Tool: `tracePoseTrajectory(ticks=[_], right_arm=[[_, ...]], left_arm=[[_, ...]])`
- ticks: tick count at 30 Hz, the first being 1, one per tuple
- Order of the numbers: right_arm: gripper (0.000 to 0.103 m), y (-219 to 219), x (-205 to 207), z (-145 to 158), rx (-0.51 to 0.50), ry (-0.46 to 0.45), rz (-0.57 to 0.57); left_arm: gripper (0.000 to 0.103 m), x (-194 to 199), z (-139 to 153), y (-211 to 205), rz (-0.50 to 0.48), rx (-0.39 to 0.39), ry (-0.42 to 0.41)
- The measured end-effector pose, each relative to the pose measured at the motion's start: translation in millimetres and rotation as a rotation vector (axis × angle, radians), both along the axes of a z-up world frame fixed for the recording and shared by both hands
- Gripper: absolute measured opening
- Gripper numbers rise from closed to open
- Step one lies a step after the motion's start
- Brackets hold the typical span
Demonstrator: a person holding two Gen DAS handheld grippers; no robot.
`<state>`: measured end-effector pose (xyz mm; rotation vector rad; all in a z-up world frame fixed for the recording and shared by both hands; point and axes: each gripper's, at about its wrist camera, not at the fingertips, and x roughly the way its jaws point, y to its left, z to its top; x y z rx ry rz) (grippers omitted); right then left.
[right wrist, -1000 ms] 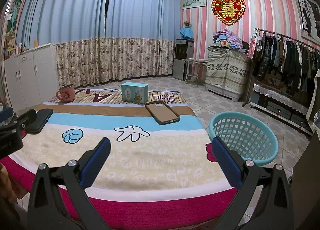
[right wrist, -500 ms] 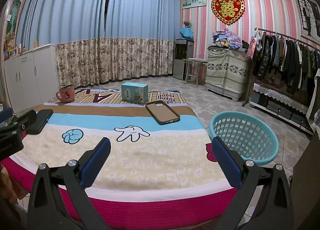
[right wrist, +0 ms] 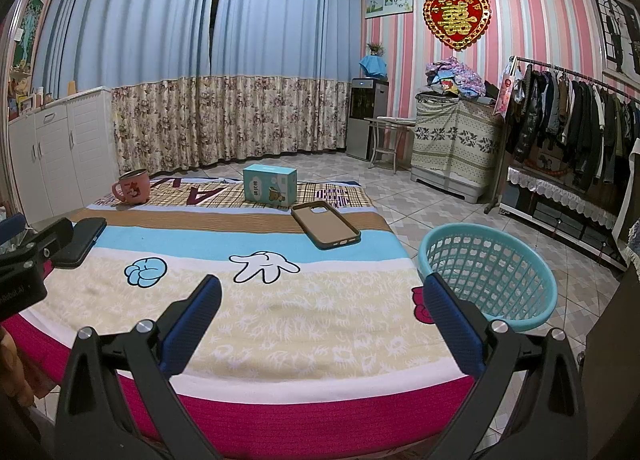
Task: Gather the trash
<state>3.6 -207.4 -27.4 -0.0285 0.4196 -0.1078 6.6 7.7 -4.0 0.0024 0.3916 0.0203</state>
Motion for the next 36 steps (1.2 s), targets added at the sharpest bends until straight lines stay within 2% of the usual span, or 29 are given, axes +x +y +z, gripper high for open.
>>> tracePoseTrajectory(ticks=[36], right_arm=[[0.098, 1.7, -1.1, 3.7, -0.007, -0.006, -0.006]], left_arm=[[0.098, -0.4, 1.9, -1.5, -0.003, 0.002, -0.007]])
